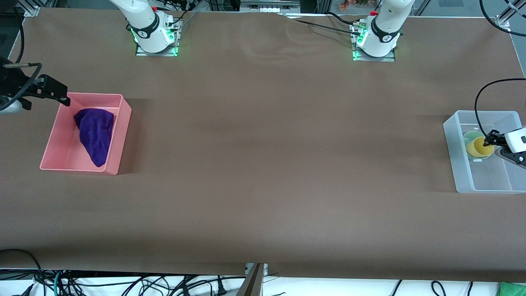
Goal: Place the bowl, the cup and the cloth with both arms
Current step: 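Grasp the yellow cup with the left gripper and carry it into the clear bin, then release the yellow cup in the clear bin and lift the left gripper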
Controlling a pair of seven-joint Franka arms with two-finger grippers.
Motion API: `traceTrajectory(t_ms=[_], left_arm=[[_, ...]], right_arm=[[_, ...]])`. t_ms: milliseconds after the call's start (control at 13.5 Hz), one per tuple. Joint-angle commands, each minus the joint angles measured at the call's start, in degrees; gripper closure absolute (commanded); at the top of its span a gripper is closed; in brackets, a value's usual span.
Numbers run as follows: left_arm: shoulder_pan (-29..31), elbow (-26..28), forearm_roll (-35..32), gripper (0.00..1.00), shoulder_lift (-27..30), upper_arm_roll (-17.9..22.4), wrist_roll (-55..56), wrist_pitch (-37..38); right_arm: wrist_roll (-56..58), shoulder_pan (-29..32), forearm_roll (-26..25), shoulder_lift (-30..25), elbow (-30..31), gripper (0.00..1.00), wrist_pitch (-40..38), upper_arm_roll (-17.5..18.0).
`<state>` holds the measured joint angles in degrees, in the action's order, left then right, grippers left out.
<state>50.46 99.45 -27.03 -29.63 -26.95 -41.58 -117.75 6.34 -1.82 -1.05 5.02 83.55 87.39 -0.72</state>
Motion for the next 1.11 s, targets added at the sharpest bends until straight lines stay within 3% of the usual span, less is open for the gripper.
traceTrajectory(t_ms=[0,221,517,738,812,886,1034], left_arm=[[0.2,-0.8,3.1,0.00,8.8,-6.3,0.7,10.1],[-0.4,-8.8,6.2,0.00,9.6,-15.7,8.2,23.9],[-1.8,-10.8,7.6,0.00,9.3,-26.5,22.1,26.5],[-10.5,-10.9,8.6,0.00,10.7,-25.4,28.7,26.5],[-13.0,-10.9,11.2,0.00,12.1,-22.9,30.0,26.5],[-15.9,-10.8,15.5,0.00,14.9,-19.1,30.2,26.3],[-28.2,-10.2,22.5,0.00,20.0,-3.6,30.9,26.0]], right_arm=[[-1.1,-0.1,-0.1,0.3,-0.3,0.00,0.0,0.5],[-1.0,-0.1,-0.2,0.3,-0.3,0.00,-0.1,0.4],[-1.2,-0.1,-0.1,0.3,-0.3,0.00,-0.1,0.3],[-1.0,0.1,0.0,0.3,-0.3,0.00,0.0,0.3],[-1.1,0.1,0.0,0.3,-0.3,0.00,0.0,0.3],[-1.1,0.1,0.0,0.3,-0.3,0.00,0.0,0.3],[-1.1,0.1,0.0,0.3,-0.3,0.00,0.0,0.3]])
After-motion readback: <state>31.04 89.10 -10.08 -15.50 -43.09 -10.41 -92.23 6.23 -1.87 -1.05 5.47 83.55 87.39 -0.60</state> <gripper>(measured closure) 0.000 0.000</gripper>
